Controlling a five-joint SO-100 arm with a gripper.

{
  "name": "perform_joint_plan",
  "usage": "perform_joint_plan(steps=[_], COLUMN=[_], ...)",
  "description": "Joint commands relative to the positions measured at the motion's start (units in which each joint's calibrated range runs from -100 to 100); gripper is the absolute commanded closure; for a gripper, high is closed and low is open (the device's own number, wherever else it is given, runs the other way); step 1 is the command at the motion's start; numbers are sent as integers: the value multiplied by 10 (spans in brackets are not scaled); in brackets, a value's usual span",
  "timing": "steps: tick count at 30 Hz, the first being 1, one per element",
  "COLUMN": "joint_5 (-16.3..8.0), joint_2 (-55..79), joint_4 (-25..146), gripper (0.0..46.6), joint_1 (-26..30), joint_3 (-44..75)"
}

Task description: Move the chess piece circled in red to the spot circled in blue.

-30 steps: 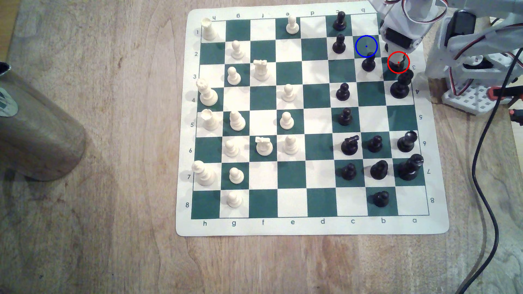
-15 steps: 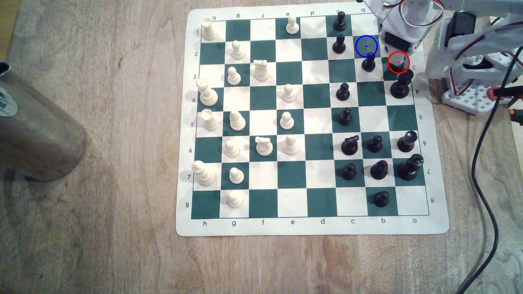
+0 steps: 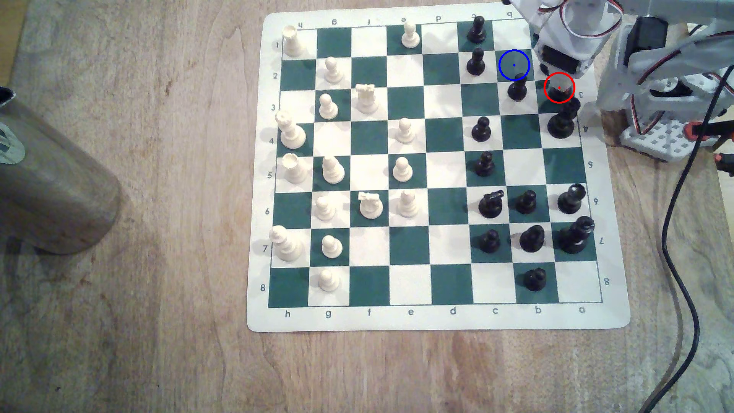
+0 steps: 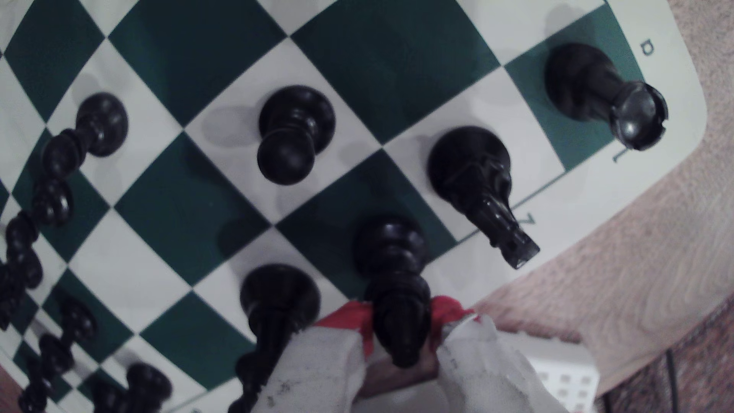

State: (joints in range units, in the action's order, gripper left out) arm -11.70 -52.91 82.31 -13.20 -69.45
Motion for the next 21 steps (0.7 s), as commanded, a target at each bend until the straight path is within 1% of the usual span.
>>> perform_joint_plan(steps=[1,7,8,11,12,16,21], joint_5=[0,0,1,-3,-4,4,7], joint_2=[-26,-50,-52,-66,-63,-33,14], joint_4=[53,125,153,175,177,175,124], gripper=[459,459,459,460,460,461,461], joint_1=[7,7,11,24,21,-1,-12], joint_3=[95,201,235,279,306,342,319])
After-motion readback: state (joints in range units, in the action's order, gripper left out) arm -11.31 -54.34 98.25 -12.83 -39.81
